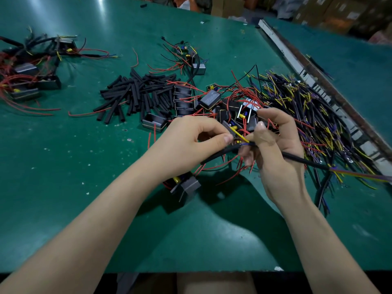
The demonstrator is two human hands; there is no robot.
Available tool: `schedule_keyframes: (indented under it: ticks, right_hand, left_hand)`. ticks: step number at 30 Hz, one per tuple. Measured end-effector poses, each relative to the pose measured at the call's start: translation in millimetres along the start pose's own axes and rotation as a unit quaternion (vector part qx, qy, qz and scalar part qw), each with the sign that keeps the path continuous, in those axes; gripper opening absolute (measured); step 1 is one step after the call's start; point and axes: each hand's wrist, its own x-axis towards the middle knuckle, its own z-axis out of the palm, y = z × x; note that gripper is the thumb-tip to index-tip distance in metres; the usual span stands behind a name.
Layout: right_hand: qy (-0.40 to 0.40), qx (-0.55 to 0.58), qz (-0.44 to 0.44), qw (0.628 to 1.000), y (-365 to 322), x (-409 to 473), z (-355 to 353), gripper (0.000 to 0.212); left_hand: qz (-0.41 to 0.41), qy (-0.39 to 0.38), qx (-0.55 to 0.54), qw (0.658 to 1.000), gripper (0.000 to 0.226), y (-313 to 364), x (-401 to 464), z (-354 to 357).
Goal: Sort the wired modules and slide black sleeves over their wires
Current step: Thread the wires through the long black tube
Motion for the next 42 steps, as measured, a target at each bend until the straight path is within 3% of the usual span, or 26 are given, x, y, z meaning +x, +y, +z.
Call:
schedule_keyframes:
  ticks: [9,16,22,29,38,42]
  right_hand:
    - [-0.042,0.029,0.05,0.997,1.2,2.7,-5.3,0.022]
    - [0.045,0.025,0.066,0.996,0.5,6.5,-3.3,0.012]
    - [0.022,0.01,0.054,0.998,3.1,6.1,1.1,0.012]
    - [0.005,-0.039,0.024,0.999,2.7,2.8,4.3,0.013]
    - [0.083,0.023,0.061,0.994,0.8,3.0,5.3,0.036]
    - [0.098,0.062,0.073,0.991,-0.5,5.6,2.3,0.031]
  left_hand:
    - [0.045,-0.02,0.035,0.998,0.016,0.2,3.2,-1.2]
    - [0.045,-0.032,0.035,0.998,0.016,0.9,2.4,-0.3]
    - [0.023,-0.007,0.003,1.0,0.018,2.0,4.3,5.3]
    - [0.004,-0.055,0.015,0.998,0.015,0.7,4.8,6.0]
    - [0.019,-0.019,0.011,1.0,0.014,-0.1,2.7,10.6]
    - [0.005,-0.014,-0.011,1.0,0.012,-0.6,2.3,9.4]
